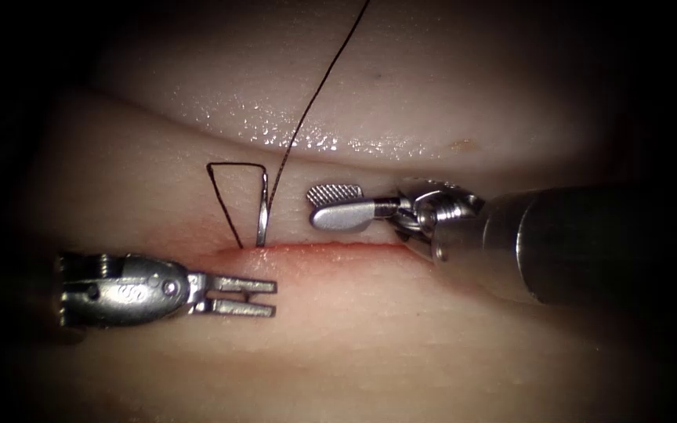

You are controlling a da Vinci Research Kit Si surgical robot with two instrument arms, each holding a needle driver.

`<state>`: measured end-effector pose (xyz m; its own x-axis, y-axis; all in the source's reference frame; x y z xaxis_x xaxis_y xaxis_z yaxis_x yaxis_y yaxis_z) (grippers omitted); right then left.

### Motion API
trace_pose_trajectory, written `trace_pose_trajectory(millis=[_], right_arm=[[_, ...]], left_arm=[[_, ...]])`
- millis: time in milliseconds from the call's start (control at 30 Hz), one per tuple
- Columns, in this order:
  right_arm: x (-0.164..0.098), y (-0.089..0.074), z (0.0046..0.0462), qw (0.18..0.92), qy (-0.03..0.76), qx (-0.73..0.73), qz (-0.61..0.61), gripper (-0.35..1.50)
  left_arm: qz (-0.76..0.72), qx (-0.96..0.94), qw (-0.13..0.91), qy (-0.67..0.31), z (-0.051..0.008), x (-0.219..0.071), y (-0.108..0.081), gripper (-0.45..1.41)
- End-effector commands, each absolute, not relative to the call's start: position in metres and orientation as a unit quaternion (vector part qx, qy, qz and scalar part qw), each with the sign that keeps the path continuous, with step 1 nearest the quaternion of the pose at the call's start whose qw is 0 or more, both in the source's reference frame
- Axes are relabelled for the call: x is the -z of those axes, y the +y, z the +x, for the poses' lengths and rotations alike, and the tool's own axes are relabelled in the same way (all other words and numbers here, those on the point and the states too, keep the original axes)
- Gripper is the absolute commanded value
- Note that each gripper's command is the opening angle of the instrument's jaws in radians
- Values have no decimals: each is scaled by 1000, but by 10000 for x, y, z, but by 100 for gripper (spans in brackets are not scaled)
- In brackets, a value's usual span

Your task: Wound Closure

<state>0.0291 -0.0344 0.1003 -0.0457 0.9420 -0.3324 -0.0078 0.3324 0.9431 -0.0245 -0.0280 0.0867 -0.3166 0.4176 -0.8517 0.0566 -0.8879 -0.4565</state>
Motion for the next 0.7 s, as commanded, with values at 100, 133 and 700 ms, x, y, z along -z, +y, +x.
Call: trace_pose_trajectory(millis=[100, 133, 700], right_arm=[[-997, -360, 299, 610, 599, -369, 364, 137], [-992, -367, 303, 625, 604, -346, 353, 140], [-976, -384, 325, 693, 625, -226, 278, 143]], left_arm=[[-584, -767, 134, -227, -251, -870, -282, -45], [-591, -756, 145, -240, -250, -868, -279, -45], [-620, -677, 219, -331, -237, -855, -273, -45]])
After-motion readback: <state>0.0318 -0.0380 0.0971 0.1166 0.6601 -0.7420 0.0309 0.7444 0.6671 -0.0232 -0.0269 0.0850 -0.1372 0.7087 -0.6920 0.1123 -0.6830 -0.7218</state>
